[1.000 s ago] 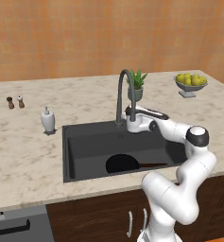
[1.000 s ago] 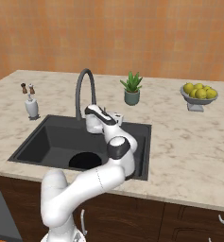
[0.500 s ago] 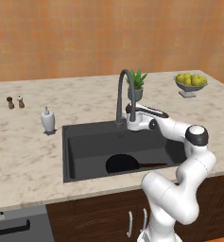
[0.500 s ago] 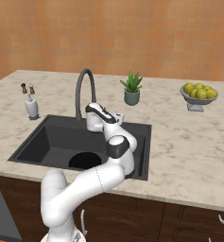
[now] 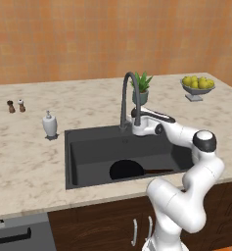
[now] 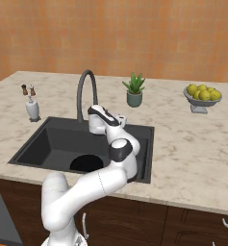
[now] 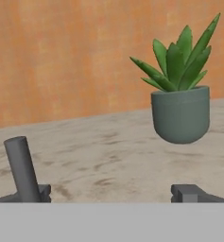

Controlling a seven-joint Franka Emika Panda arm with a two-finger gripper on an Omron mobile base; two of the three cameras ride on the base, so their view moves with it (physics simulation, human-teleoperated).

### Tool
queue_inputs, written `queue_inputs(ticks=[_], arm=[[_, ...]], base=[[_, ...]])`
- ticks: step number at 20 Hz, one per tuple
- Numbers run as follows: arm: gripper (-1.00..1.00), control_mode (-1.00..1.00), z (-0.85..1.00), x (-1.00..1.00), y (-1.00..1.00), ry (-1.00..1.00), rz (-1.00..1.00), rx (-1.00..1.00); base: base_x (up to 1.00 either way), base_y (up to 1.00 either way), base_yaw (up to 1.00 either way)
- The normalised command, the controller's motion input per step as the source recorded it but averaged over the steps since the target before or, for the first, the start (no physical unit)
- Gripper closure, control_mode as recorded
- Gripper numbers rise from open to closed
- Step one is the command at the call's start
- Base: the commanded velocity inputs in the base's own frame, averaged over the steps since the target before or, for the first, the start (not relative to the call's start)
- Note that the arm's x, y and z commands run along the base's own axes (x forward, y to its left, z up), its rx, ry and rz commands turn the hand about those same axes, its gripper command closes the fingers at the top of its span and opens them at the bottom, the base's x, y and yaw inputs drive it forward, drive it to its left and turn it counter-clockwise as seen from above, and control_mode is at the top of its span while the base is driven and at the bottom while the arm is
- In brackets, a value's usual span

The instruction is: Pick the pan and sponge and place them into the sink. Then turn on the water.

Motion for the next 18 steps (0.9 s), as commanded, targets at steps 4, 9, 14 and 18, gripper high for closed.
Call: queue_inputs(ticks=[4,9,14,18], arm=[[-1.00,-1.00,0.00,0.00,-0.62,0.00,0.00,0.05],[-1.00,-1.00,0.00,0.01,-0.77,0.00,0.00,0.04],[-1.00,-1.00,0.00,0.01,-0.73,0.00,0.00,0.01],[-1.00,-1.00,0.00,0.00,-0.93,0.00,0.00,0.07]], base=[[0.00,0.00,0.00],[0.00,0.00,0.00],[0.00,0.00,0.00],[0.00,0.00,0.00]])
